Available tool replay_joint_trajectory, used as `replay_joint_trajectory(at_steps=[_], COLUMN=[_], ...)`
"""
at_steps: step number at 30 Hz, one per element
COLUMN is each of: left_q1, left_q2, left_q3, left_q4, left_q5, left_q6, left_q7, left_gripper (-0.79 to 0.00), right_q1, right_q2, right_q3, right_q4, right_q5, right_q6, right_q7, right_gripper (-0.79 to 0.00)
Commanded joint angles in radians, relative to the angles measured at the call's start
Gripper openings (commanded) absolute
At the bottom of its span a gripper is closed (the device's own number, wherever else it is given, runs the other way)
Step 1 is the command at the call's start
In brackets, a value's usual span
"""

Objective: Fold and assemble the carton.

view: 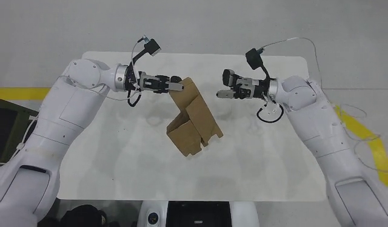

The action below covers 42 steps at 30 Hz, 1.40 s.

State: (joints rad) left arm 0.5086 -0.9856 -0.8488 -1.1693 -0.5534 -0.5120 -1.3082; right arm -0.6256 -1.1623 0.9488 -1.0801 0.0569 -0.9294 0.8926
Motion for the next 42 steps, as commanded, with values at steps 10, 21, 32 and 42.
replay_joint_trajectory(at_steps=[10, 21, 32, 42], left_q1=[-0.011, -0.018, -0.016, -0.016], left_q2=[0.006, 0.008, 0.012, 0.023], left_q3=[0.020, 0.032, 0.044, 0.053], left_q4=[0.003, 0.028, 0.014, -0.016], left_q5=[-0.058, -0.087, -0.086, -0.036], left_q6=[0.011, 0.018, 0.014, -0.017], left_q7=[-0.011, -0.018, -0.014, 0.017], left_gripper=[-0.785, -0.785, -0.785, -0.785], right_q1=[0.094, 0.192, 0.248, 0.273], right_q2=[0.019, 0.054, 0.069, 0.071], right_q3=[-0.266, -0.491, -0.594, -0.646], right_q4=[-0.015, -0.010, -0.030, -0.048], right_q5=[0.099, 0.205, 0.268, 0.307], right_q6=[-0.022, -0.083, -0.083, -0.083], right_q7=[-0.024, -0.085, -0.085, -0.085], right_gripper=[0.000, -0.074, -0.514, -0.708])
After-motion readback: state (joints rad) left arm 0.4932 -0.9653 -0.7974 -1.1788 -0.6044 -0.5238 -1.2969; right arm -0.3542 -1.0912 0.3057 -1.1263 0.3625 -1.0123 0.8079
